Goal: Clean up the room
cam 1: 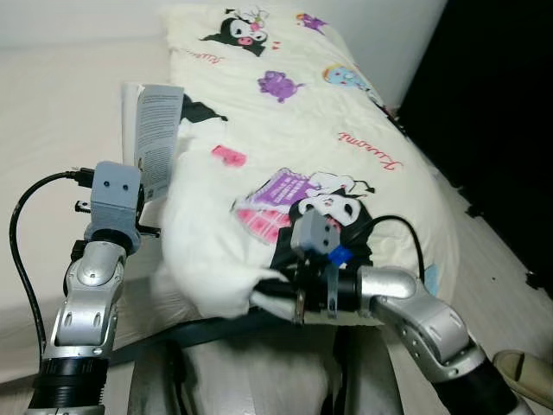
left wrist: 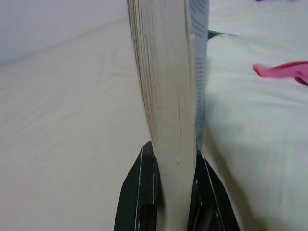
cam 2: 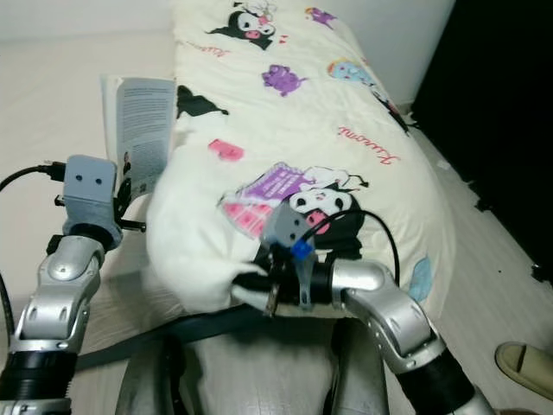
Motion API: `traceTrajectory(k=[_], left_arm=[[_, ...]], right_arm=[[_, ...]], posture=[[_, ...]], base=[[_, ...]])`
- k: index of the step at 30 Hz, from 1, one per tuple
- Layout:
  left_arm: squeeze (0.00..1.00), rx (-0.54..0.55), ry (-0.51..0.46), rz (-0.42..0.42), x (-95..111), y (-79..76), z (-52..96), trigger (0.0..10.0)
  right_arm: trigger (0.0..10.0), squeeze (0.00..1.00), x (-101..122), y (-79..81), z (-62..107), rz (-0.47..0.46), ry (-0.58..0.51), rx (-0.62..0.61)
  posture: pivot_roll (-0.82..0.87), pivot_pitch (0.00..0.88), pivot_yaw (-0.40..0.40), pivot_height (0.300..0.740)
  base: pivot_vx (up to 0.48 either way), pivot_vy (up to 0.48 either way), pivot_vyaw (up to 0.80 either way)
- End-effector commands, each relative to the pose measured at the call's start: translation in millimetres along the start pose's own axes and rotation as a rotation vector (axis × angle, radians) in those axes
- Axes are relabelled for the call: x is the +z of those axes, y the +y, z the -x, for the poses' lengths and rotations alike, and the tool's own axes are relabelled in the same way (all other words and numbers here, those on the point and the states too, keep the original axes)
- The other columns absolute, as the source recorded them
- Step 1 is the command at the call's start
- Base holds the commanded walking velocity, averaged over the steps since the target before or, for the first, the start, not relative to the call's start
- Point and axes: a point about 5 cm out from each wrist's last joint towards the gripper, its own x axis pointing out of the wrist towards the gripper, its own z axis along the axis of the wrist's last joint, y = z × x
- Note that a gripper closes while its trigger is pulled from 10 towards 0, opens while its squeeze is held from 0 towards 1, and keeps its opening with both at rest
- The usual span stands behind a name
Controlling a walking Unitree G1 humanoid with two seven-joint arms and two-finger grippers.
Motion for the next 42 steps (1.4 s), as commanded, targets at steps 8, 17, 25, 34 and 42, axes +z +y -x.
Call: traceTrajectory(k=[8, 17, 25, 34, 42], left_arm=[[0.0, -0.006, -0.022, 0.003, -1.0, -4.0, 0.4, 0.0], [0.0, -0.02, -0.022, 0.008, -2.1, -9.0, -0.1, 0.0], [0.0, -0.017, -0.014, 0.008, -7.8, -9.9, -4.1, 0.0], [0.0, 0.018, -0.028, 0.019, -5.9, -4.7, -21.1, 0.0], [0.0, -0.024, -0.075, 0.323, 4.9, -10.1, -37.4, 0.0]], right_arm=[[10.0, 0.0, -39.2, 3.0, -4.6, -0.036, 0.247, -0.079], [10.0, 1.0, -49.3, -12.7, -3.6, -0.09, 0.229, -0.261], [10.0, 1.0, -30.9, 42.2, 1.7, -0.209, 0.091, 0.109], [10.0, 0.45, 11.0, 20.4, 7.4, -0.248, -0.238, -0.067], [10.0, 0.0, 26.1, -44.1, 55.7, -0.409, -0.628, -0.624]], posture=[[0.03, 0.178, 0.007, 0.3], [0.03, 0.182, 0.009, 0.3], [0.02, 0.138, 0.009, 0.3], [0.0, 0.064, 0.023, 0.3], [-0.03, 0.012, 0.038, 0.324]], base=[[0.0, 0.0, 0.0], [0.0, 0.0, 0.0], [0.0, 0.0, 0.0], [0.0, 0.0, 0.0], [0.0, 0.0, 0.0]])
